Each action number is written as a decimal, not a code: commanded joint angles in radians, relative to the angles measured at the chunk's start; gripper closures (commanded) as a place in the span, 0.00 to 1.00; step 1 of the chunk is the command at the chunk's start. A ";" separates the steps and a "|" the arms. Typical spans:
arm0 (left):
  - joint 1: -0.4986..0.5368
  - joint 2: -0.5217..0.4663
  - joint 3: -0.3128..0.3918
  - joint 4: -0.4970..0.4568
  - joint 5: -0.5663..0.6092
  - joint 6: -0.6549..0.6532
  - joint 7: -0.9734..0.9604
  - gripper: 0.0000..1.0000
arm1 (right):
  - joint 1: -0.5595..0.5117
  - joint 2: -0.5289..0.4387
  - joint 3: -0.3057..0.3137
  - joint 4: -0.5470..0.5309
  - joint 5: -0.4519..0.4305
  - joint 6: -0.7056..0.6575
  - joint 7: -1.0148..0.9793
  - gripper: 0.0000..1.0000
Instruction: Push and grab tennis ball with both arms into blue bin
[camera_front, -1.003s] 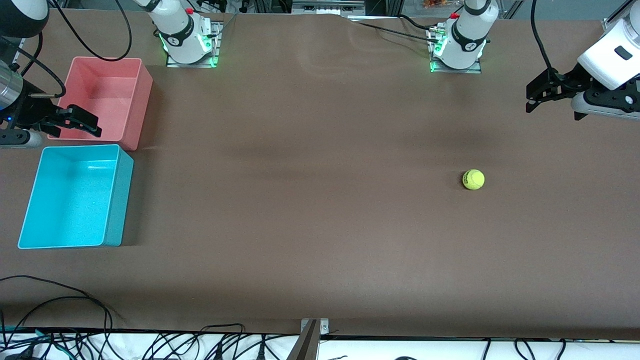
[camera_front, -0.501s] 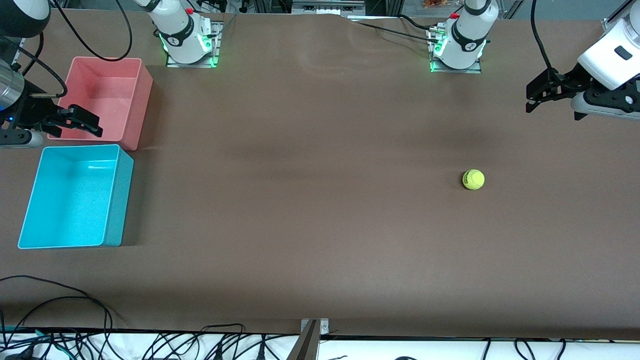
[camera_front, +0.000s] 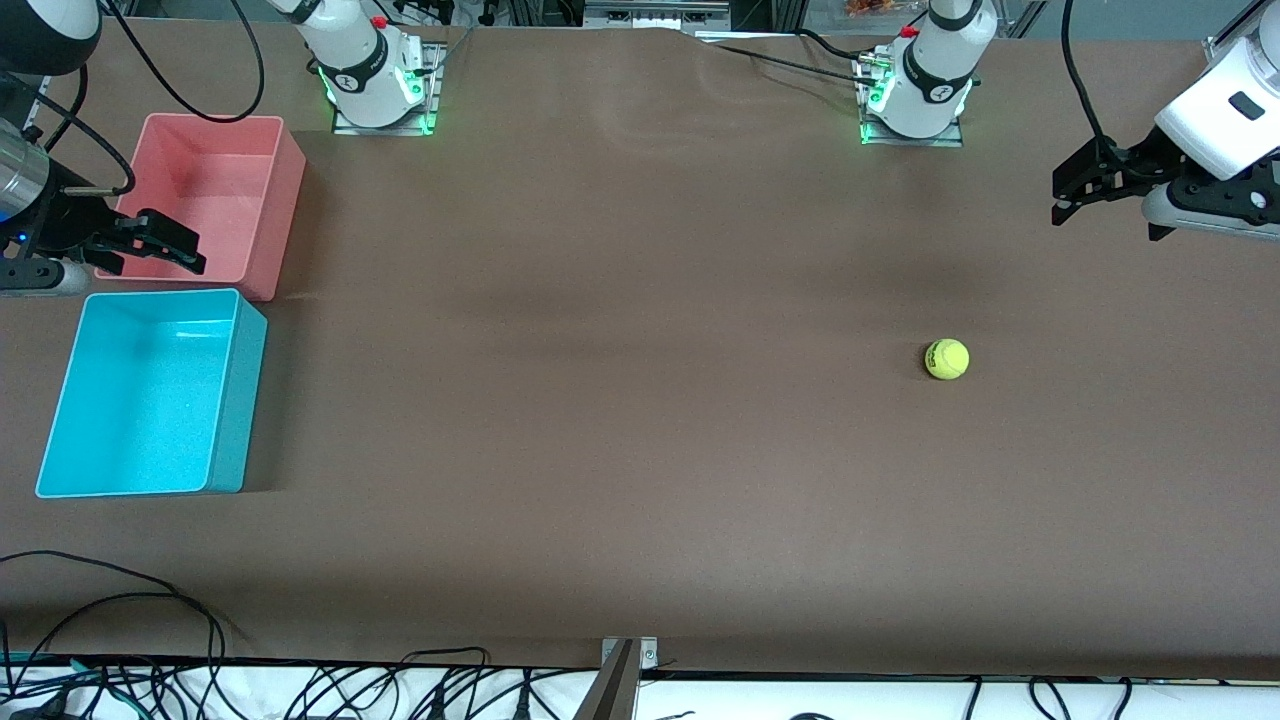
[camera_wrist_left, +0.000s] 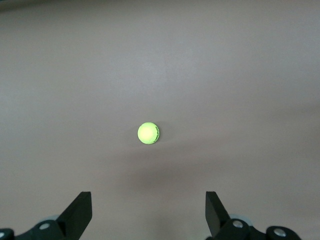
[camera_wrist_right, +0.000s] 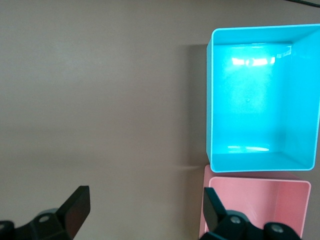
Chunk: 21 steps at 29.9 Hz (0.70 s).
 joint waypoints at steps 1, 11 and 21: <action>-0.005 0.014 0.003 0.031 -0.004 -0.007 -0.002 0.00 | 0.000 0.011 0.001 0.027 0.010 -0.015 -0.005 0.00; -0.005 0.014 0.003 0.031 -0.004 -0.007 -0.002 0.00 | 0.002 0.011 0.001 0.027 0.010 -0.015 -0.003 0.00; -0.005 0.014 0.003 0.031 -0.004 -0.007 -0.002 0.00 | 0.008 0.011 0.001 0.027 0.010 -0.015 -0.003 0.00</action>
